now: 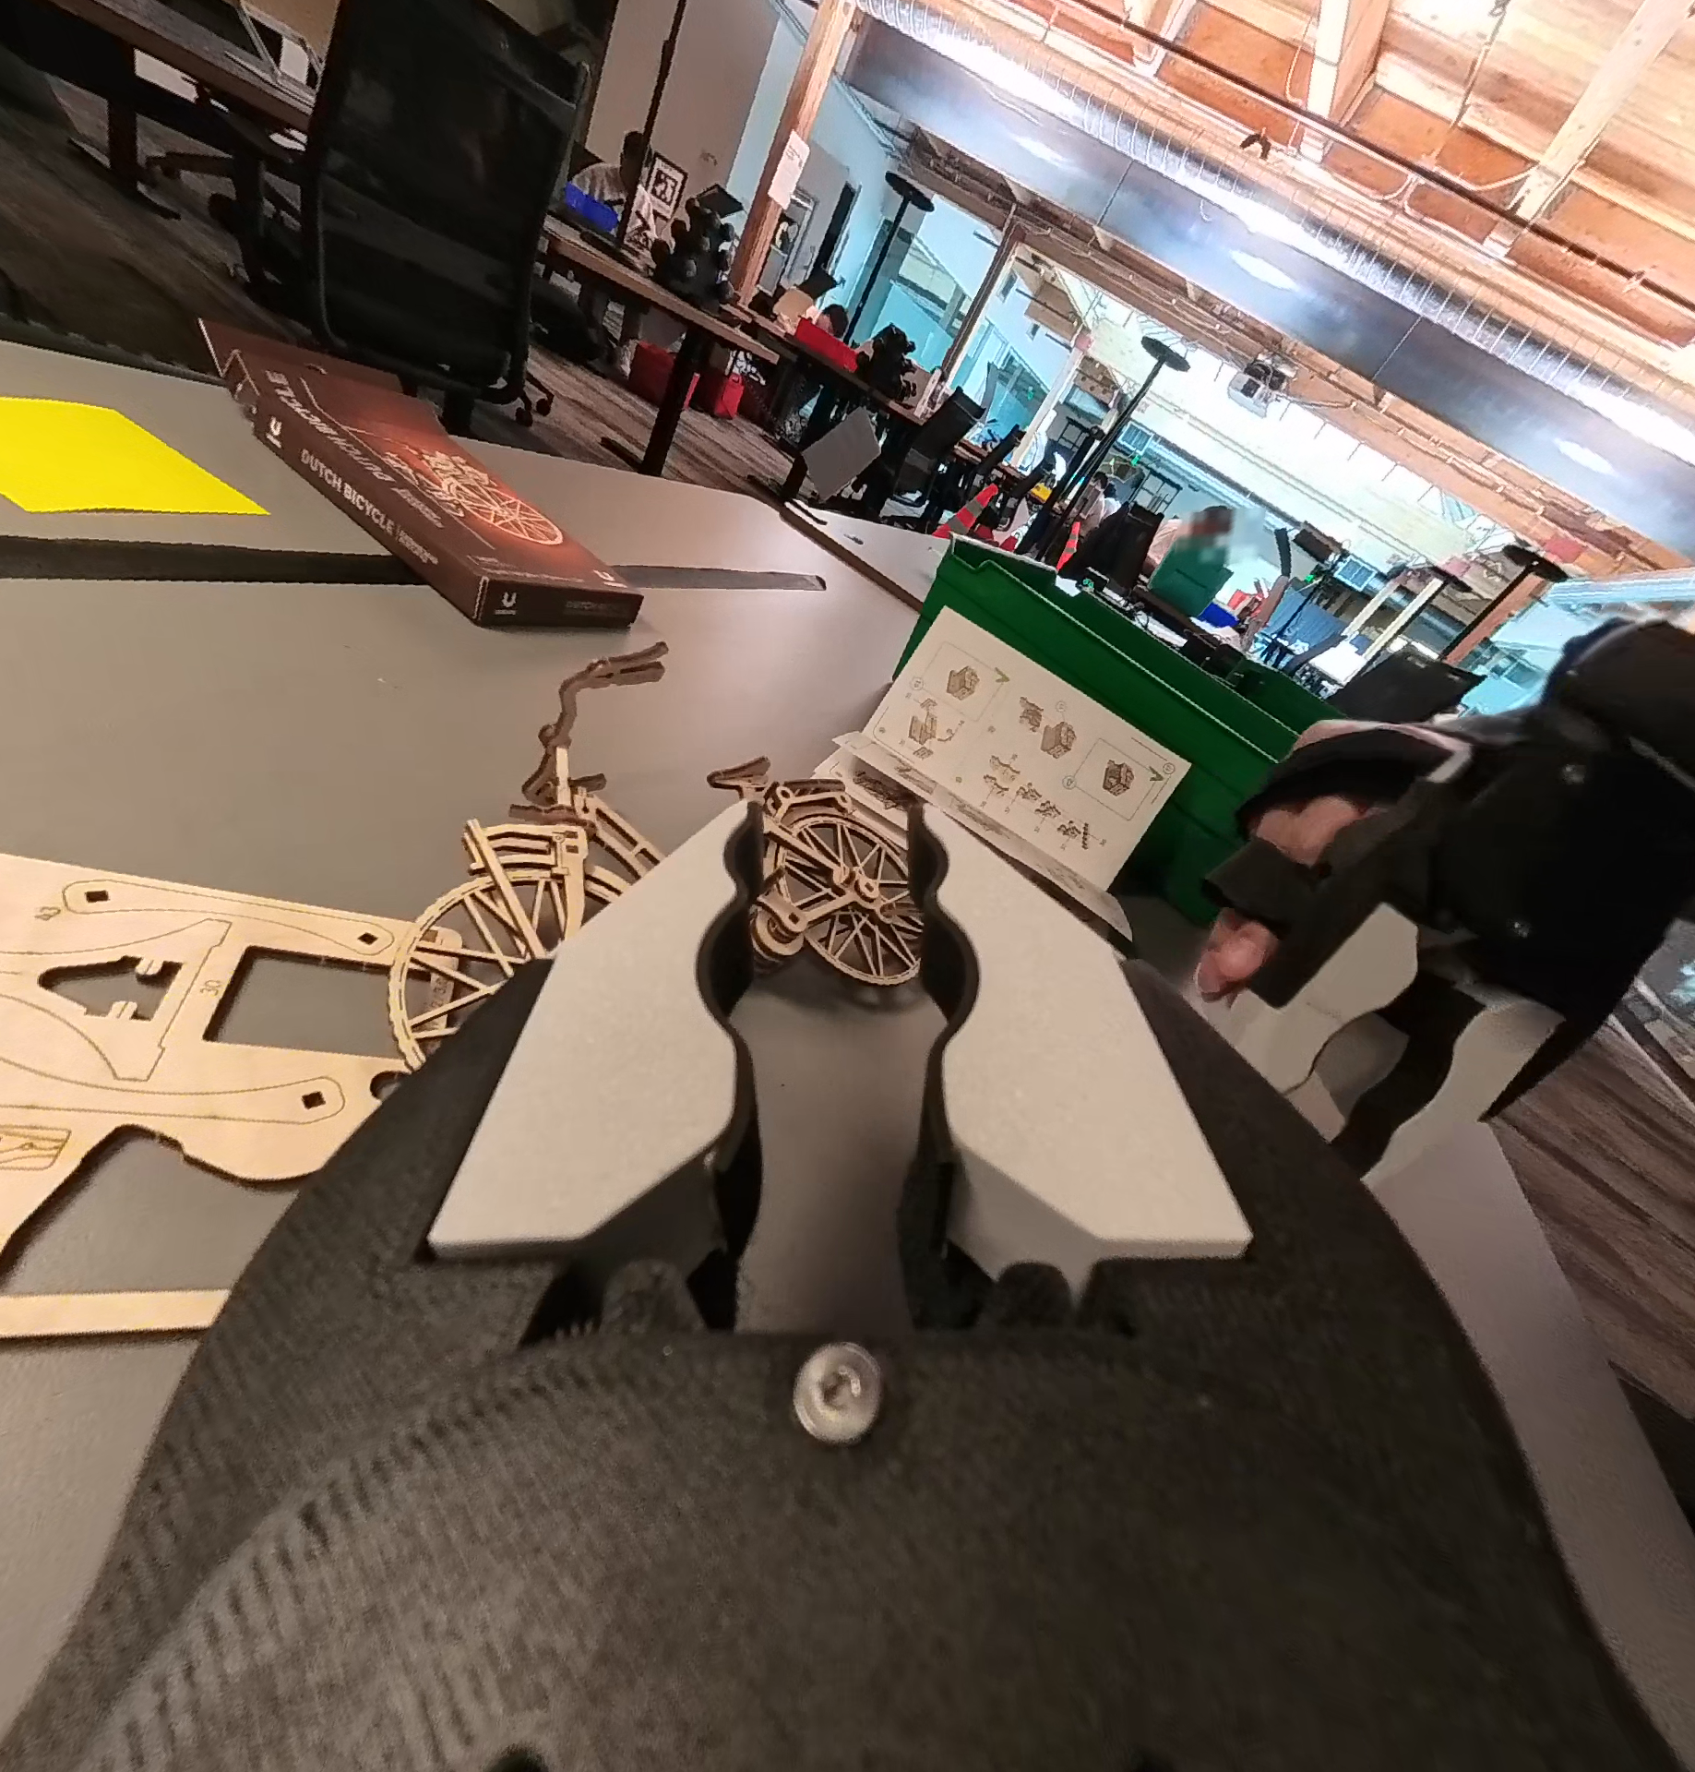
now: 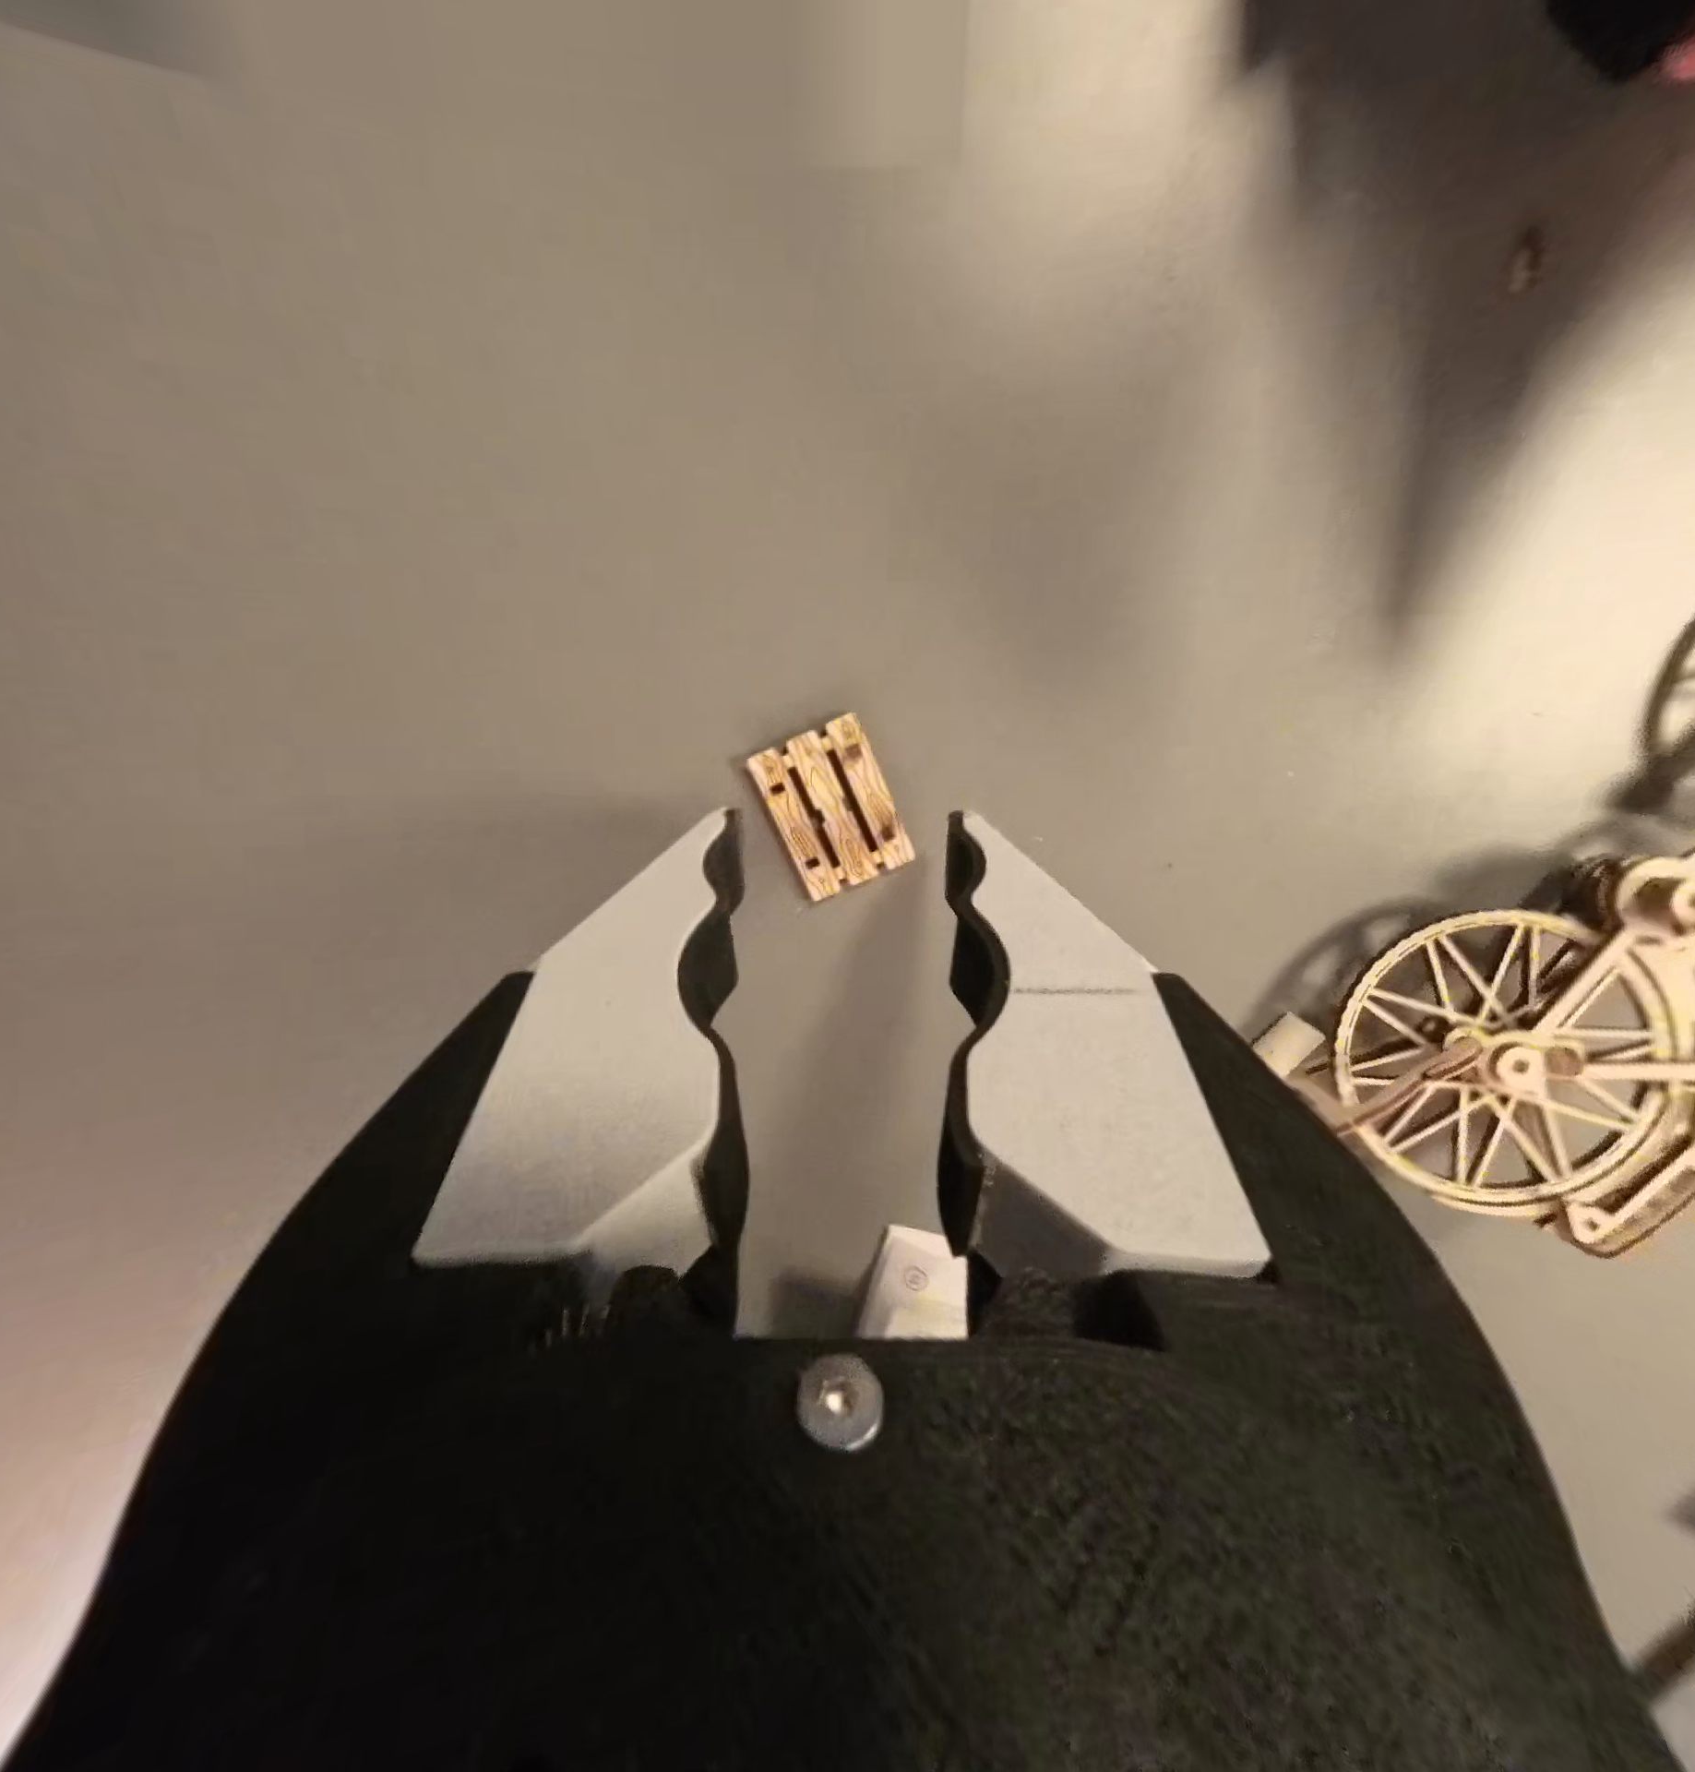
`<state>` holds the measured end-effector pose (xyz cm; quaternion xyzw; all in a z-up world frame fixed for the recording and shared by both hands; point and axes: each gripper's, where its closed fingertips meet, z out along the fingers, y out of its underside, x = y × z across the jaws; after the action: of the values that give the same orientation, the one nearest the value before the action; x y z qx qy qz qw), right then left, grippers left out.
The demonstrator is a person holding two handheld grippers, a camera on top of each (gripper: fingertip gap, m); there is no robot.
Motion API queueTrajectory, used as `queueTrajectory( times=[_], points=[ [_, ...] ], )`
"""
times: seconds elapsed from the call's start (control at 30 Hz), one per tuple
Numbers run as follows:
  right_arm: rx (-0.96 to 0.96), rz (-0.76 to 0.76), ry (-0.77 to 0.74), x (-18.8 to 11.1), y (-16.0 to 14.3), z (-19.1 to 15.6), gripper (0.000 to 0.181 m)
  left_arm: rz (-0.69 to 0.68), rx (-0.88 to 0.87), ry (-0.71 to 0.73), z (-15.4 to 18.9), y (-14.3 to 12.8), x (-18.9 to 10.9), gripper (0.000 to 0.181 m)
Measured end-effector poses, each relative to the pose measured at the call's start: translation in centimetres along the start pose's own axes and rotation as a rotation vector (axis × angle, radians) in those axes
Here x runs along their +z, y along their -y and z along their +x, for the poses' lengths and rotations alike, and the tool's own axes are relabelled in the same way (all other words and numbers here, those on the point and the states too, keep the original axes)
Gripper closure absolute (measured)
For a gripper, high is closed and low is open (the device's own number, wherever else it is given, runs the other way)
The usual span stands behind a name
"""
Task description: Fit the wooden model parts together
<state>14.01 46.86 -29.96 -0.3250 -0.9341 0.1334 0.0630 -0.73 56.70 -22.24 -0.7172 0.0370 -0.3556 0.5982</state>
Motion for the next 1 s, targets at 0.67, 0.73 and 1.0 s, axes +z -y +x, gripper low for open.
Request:
queueTrajectory(
  times=[0.67,0.73,1.0],
  points=[
    [0.192,0.395,-0.769,-4.8,2.9,7.3,0.158,0.241,0.163,0.027,3.2,3.1,-3.3,0.149],
    [0.152,0.439,-0.984,-6.2,2.8,8.0,0.158,0.243,0.183,-0.064,6.1,2.6,-3.3,0.141],
    [0.016,0.436,-1.374,-8.1,2.4,8.5,0.158,-0.081,0.308,-0.034,9.6,-5.0,-0.1,0.142]
  ],
)
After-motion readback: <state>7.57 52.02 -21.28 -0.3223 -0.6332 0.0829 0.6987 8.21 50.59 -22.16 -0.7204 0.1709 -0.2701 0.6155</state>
